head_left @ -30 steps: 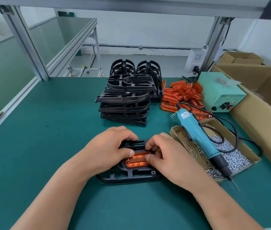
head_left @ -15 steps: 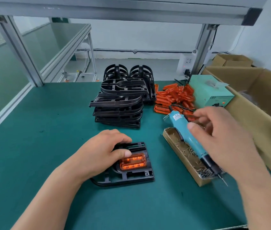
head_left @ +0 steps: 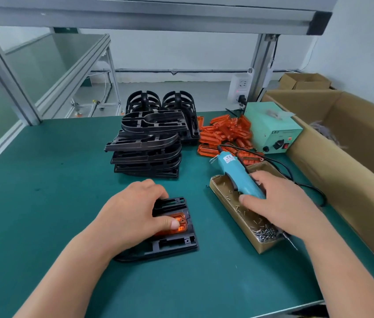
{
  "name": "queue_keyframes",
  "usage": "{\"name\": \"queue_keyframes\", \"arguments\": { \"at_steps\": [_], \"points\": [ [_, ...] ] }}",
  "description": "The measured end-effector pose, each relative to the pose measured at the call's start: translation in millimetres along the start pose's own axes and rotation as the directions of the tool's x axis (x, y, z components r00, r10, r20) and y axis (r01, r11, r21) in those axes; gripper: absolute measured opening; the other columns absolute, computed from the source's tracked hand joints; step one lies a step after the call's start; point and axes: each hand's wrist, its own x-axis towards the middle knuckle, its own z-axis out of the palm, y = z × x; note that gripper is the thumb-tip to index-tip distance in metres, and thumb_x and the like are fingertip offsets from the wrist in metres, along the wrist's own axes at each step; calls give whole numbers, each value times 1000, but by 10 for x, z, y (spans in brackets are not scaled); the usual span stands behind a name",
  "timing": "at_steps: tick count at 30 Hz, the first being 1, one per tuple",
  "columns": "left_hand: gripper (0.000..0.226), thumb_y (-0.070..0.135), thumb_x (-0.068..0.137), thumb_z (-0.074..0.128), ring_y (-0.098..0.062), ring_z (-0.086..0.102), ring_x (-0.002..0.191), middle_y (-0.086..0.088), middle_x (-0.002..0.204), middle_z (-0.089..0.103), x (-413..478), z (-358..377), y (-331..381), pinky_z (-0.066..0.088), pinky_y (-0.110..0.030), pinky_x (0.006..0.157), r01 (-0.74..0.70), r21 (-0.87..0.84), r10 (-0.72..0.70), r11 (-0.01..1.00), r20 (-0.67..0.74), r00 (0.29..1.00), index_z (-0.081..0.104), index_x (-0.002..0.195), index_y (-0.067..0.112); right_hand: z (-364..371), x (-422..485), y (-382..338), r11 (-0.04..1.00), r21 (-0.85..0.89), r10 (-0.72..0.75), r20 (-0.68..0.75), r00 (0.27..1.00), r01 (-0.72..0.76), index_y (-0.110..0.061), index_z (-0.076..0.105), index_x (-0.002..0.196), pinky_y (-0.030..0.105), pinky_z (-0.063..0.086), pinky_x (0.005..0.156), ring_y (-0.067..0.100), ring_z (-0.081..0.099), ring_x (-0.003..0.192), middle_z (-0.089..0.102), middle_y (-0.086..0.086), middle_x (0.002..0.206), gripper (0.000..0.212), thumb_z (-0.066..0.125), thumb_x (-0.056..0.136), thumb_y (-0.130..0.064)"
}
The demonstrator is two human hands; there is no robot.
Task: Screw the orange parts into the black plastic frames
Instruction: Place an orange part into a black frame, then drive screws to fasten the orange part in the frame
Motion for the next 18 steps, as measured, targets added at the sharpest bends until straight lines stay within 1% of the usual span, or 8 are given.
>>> {"name": "queue_keyframes", "arguments": {
  "at_steps": [2, 3, 6, 8, 10, 13, 15, 18],
  "points": [
    [61, 90, 62, 50, 2, 48, 102, 26, 101, 52, 7, -9, 4, 50, -33, 87, 8, -4, -8, 1000, 7, 1000, 55, 104, 46, -12, 28, 56, 966, 257, 21, -24, 999, -14, -38, 67, 106, 36, 49, 67, 3, 63, 73, 70, -14, 84, 33, 70, 82, -61],
    [61, 90, 62, 50, 2, 48, 101, 26, 100, 52, 11, -18, 5, 50, -32, 87, 8, -6, -8, 1000, 11, 1000, 55, 104, 46, -31, 42, 78, 916, 402, 34, -34, 999, -17, -35, 72, 100, 36, 49, 65, 4, 63, 67, 71, -13, 80, 30, 71, 80, -58],
    [61, 90, 63, 52, 3, 50, 102, 26, 100, 53, 12, -45, 15, 50, -32, 86, 14, -15, -14, 1000, 26, 1000, 56, 104, 46, -77, 100, 114, 648, 762, 59, -62, 996, 9, -15, 71, 84, 34, 42, 62, 18, 54, 61, 65, -1, 71, 25, 74, 82, -40],
    [60, 90, 66, 53, 5, 50, 104, 27, 102, 53, -4, -58, 22, 50, -31, 88, 14, -16, -14, 1000, 28, 1000, 57, 107, 46, -73, 130, 104, 449, 891, 49, -88, 995, 57, -8, 66, 91, 32, 45, 60, 21, 52, 63, 63, 10, 76, 21, 71, 86, -28],
    [62, 88, 73, 54, 7, 49, 110, 30, 108, 53, -29, -65, 34, 49, -29, 93, 2, -12, -2, 1000, 12, 1000, 58, 119, 46, -48, 142, 100, 270, 958, 35, -115, 993, 101, -7, 61, 98, 26, 46, 56, 21, 51, 60, 61, 13, 78, 17, 67, 87, -18],
    [60, 78, 85, 54, 4, 48, 118, 29, 118, 54, -39, -100, 122, 48, -29, 99, -53, 12, 54, 999, -58, 997, 60, 133, 41, -29, 153, 182, 125, 977, 54, -179, 982, 171, -14, 55, 95, 24, 44, 53, 21, 49, 57, 58, 11, 78, 14, 65, 85, -12],
    [47, 67, 94, 54, 0, 51, 115, 26, 114, 58, -11, -142, 303, 49, -29, 97, -125, 13, 126, 992, -122, 985, 65, 128, 37, -45, 158, 248, 56, 975, 110, -222, 969, 217, -15, 55, 96, 25, 41, 52, 20, 47, 55, 55, 7, 74, 20, 68, 82, -17],
    [33, 52, 98, 50, -8, 56, 103, 20, 103, 64, 59, -166, 708, 51, -35, 92, -261, -3, 258, 965, -141, 956, 71, 116, 34, -63, 175, 291, -68, 964, 198, -240, 950, 257, -9, 59, 113, 25, 40, 52, 17, 46, 56, 52, 3, 73, 34, 70, 83, -21]
  ]
}}
